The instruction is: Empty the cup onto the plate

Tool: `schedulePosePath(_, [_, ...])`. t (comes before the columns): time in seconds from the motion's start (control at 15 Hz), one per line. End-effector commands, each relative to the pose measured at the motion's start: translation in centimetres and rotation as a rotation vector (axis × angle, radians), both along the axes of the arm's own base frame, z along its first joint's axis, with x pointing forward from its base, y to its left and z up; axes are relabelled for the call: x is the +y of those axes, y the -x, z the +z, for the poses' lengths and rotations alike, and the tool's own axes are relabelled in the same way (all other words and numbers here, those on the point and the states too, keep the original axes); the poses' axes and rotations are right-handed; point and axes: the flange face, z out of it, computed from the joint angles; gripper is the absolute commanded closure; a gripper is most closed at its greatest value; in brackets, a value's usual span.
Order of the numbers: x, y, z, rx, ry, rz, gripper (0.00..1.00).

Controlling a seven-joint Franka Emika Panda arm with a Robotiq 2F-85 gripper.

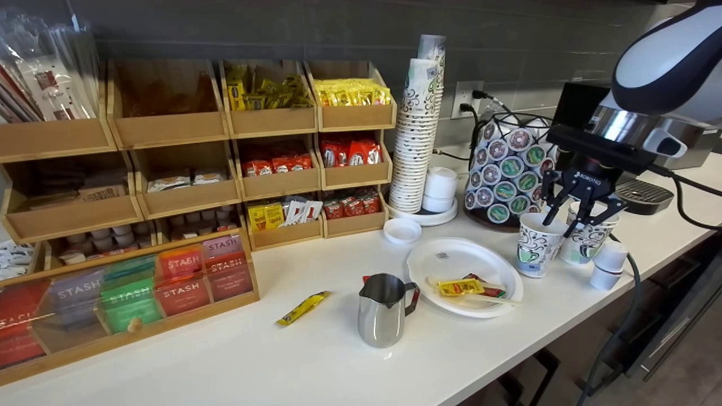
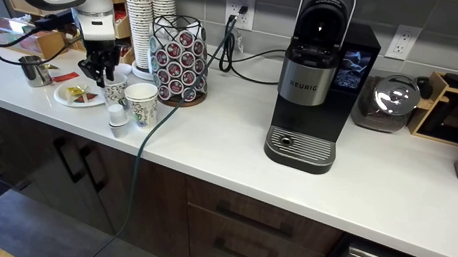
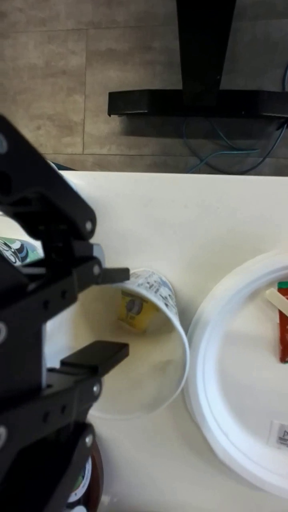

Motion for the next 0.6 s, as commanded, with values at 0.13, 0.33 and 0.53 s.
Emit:
schedulePosePath(0.13, [-0.1, 6.5, 4.7, -0.181, 0.104, 0.072, 0.10])
schedulePosePath(0.33, [0.5, 9.0, 5.9, -0.188, 0.221, 0.233, 0.00])
schedulePosePath(0.53, [0.6, 7.9, 6.2, -0.177, 0.247, 0.257, 0.00])
